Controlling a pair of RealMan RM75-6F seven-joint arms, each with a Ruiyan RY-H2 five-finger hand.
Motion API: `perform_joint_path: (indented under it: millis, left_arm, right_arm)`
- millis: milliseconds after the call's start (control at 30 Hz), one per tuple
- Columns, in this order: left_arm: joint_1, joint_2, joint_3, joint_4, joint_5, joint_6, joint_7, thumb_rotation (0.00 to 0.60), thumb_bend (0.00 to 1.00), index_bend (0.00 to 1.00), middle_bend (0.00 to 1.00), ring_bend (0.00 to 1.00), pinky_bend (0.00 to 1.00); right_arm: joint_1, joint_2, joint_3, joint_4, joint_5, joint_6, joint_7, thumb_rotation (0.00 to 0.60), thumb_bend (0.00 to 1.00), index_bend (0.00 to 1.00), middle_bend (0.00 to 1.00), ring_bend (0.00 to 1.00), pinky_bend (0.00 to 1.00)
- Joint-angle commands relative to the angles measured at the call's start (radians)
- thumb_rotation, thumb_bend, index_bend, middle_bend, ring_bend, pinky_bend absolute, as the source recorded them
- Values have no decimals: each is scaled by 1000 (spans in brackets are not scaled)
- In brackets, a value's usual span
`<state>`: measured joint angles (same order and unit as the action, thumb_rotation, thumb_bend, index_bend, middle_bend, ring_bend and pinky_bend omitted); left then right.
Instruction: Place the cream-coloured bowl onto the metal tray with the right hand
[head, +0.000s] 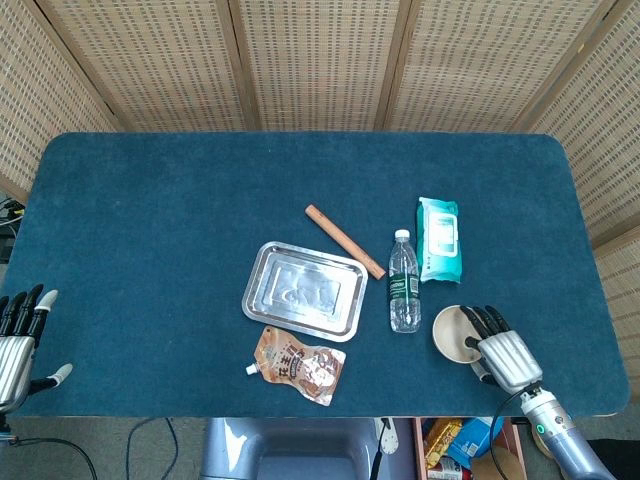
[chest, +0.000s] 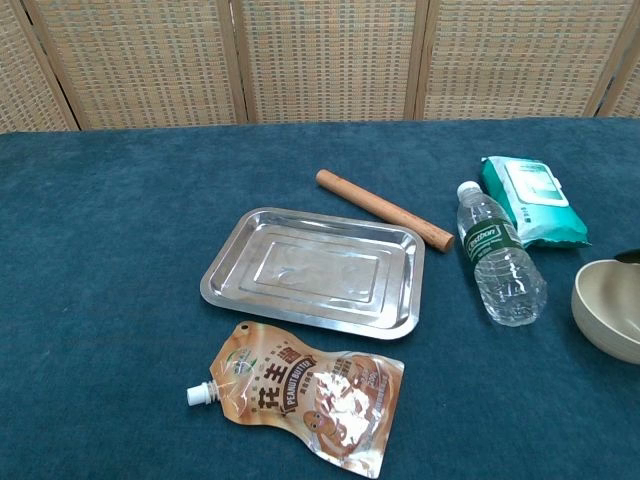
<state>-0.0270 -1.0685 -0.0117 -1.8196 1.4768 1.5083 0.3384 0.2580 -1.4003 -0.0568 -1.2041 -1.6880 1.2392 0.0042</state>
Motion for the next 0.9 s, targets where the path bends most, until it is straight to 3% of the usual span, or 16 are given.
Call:
perform_joint_path:
  millis: [33, 200, 400, 533, 667, 767, 900]
  left_arm:
    - [0, 1, 0, 0, -1, 0, -2, 600, 0, 0, 0, 0, 0]
    - [-4, 3, -2, 2, -10, -9, -6, 600, 0, 0, 0, 0, 0]
    - [-17, 1, -10, 7, -32, -31, -7, 600, 0, 0, 0, 0, 0]
    - [-26, -1, -16, 12, -49, -45, -5, 600, 0, 0, 0, 0, 0]
    - [-36, -6, -25, 19, -69, -56, 4, 600, 0, 0, 0, 0, 0]
    - [-39, -12, -27, 25, -78, -60, 12, 600, 0, 0, 0, 0, 0]
    - [-44, -15, -32, 31, -100, -69, 12, 600, 0, 0, 0, 0, 0]
  right_arm:
    - [0, -2, -3, 3, -11, 24, 8, 600, 469, 632, 0, 0, 0]
    - [-7, 49, 10, -76, -45, 118, -20, 600, 519, 648, 0, 0, 0]
    - [33, 180, 52, -329, -77, 134, -170, 600, 523, 648, 0, 0, 0]
    - [114, 240, 114, -510, -53, 27, -323, 600, 524, 648, 0, 0, 0]
    - [263, 226, 210, -636, 49, -188, -472, 600, 523, 648, 0, 0, 0]
    - [373, 161, 270, -631, 144, -324, -519, 600, 526, 648, 0, 0, 0]
    - [490, 43, 316, -532, 245, -430, -589, 600, 526, 649, 0, 0, 0]
